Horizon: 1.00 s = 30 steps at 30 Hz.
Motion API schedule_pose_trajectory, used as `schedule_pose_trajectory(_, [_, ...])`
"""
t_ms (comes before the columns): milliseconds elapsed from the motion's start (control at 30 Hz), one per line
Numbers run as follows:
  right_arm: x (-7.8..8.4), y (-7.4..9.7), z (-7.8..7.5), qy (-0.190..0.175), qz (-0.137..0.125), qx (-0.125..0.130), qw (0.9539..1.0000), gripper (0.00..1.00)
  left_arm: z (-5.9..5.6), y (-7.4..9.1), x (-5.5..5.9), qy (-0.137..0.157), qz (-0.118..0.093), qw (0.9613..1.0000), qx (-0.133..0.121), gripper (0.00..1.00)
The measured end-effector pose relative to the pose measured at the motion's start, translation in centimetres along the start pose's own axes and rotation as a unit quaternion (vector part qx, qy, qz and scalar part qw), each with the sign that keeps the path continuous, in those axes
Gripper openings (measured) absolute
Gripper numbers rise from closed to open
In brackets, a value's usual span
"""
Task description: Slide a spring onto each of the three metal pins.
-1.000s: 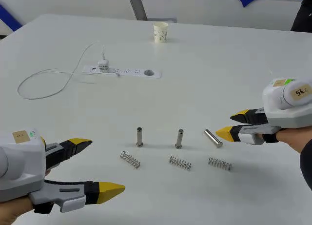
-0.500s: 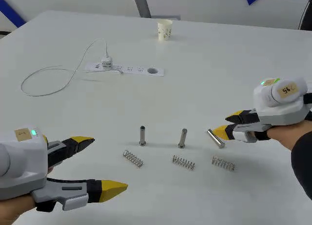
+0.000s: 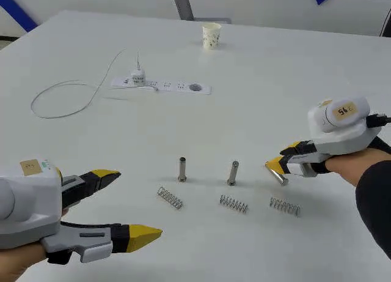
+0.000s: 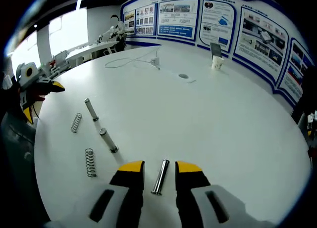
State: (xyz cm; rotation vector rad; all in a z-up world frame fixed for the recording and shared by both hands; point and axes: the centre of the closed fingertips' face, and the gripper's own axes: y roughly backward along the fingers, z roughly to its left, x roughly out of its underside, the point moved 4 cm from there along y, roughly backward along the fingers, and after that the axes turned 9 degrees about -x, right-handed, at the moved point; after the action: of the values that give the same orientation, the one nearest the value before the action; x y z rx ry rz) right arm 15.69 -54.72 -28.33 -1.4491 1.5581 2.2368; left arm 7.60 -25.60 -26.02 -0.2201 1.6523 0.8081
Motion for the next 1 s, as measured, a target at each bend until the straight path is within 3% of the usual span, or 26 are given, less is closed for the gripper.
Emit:
schedule_pose_trajectory(533, [0.6,-1.6,-0.5,-0.018,0.038,0.020,0.9989,0.21,0.3,0.0,0.3,0.006,0.003,1.0000,0.000,0.83])
schedule_pose_trajectory(1000, [1.1,-2.8,-0.9,-0.032,0.058,0.021,0.9976,0.15,0.6,0.0,0.5,0.013,0.004,0.9999,-0.003,0.83])
